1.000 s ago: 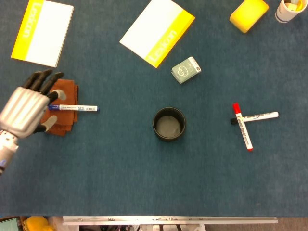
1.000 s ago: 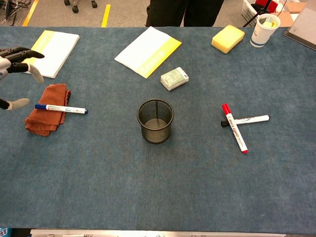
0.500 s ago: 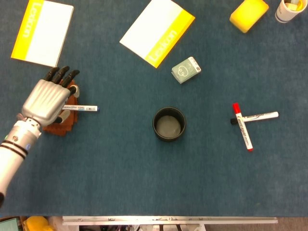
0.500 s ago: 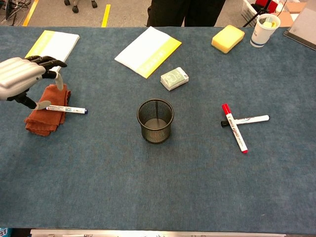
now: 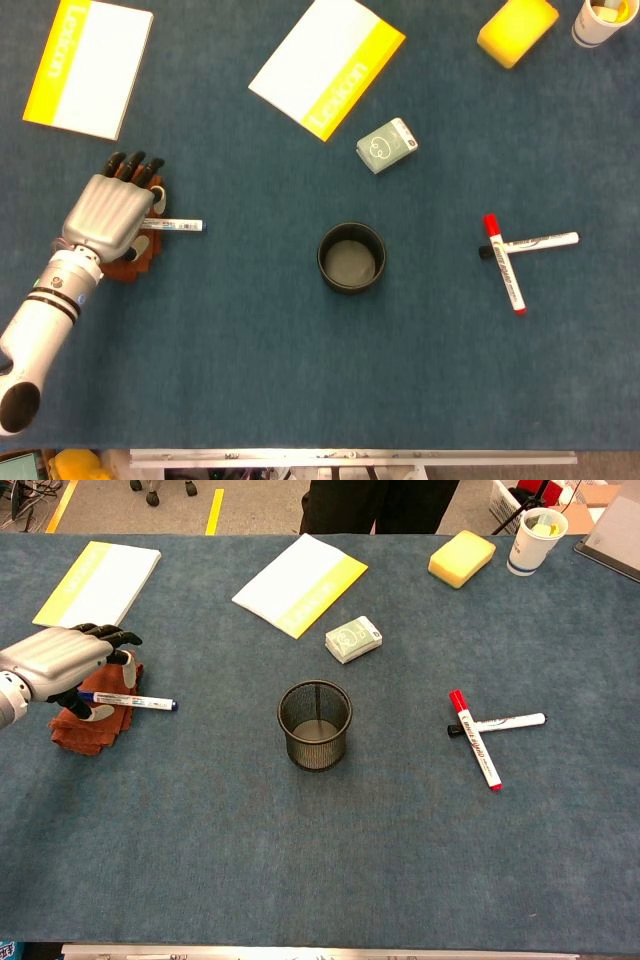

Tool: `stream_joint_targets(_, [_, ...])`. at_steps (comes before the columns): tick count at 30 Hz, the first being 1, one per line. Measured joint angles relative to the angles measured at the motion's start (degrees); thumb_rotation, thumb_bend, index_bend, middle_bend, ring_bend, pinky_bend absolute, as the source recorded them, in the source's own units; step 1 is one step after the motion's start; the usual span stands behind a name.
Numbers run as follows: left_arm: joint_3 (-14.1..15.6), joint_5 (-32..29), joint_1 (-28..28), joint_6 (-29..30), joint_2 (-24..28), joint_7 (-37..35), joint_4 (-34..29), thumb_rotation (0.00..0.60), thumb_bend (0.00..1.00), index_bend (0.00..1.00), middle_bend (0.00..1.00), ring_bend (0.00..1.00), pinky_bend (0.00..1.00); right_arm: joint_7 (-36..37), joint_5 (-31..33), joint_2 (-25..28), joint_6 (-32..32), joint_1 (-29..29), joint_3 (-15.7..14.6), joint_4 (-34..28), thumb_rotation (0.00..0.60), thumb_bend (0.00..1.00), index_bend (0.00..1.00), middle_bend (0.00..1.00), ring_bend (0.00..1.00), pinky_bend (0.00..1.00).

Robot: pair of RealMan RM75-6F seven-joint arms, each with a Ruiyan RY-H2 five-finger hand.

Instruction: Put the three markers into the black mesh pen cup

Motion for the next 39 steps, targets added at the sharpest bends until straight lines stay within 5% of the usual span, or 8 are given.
stream_joint_targets(39, [0.71, -9.03, -4.29, 3.44, -8.38, 6.22, 2.94, 0.600, 0.28, 0.49, 0.10, 0.01, 0.08, 1.69, 0.59, 0.31, 0.53, -1.21, -0.30, 1.51, 0.600, 0.30, 0.20, 0.19, 0.10, 0.28])
